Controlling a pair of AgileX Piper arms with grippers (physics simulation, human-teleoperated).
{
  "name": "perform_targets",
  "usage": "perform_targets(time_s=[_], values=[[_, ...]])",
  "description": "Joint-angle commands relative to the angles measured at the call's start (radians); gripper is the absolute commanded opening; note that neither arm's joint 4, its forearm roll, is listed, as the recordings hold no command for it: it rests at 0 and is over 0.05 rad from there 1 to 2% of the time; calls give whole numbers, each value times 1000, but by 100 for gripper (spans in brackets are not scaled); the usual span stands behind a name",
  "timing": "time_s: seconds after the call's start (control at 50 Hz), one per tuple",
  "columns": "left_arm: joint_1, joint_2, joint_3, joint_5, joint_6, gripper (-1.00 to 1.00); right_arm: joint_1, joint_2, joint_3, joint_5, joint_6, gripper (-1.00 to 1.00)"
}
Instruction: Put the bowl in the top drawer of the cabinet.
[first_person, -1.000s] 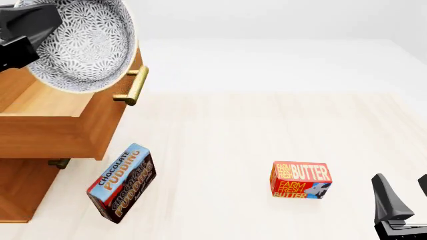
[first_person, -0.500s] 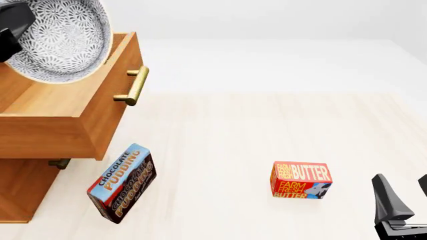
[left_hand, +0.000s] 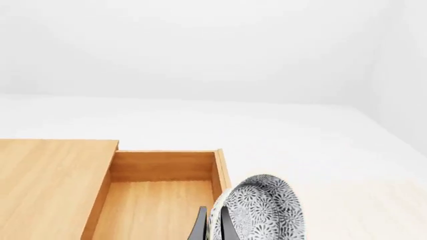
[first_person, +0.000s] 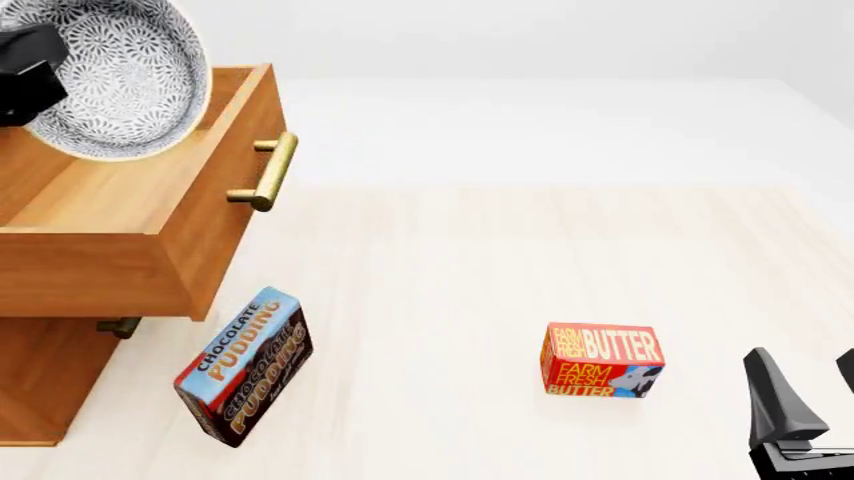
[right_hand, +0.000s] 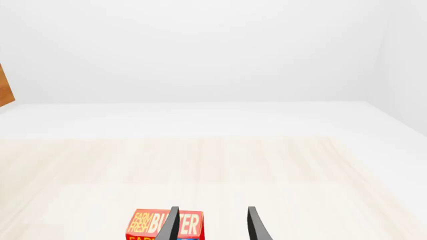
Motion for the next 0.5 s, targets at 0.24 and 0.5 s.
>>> perform_targets(time_s=[0.24, 0.5], values=[[88, 129, -38, -65, -15, -100, 0, 0, 0, 0, 0, 100], [134, 182, -32, -93, -16, -100, 0, 0, 0, 0, 0, 100]])
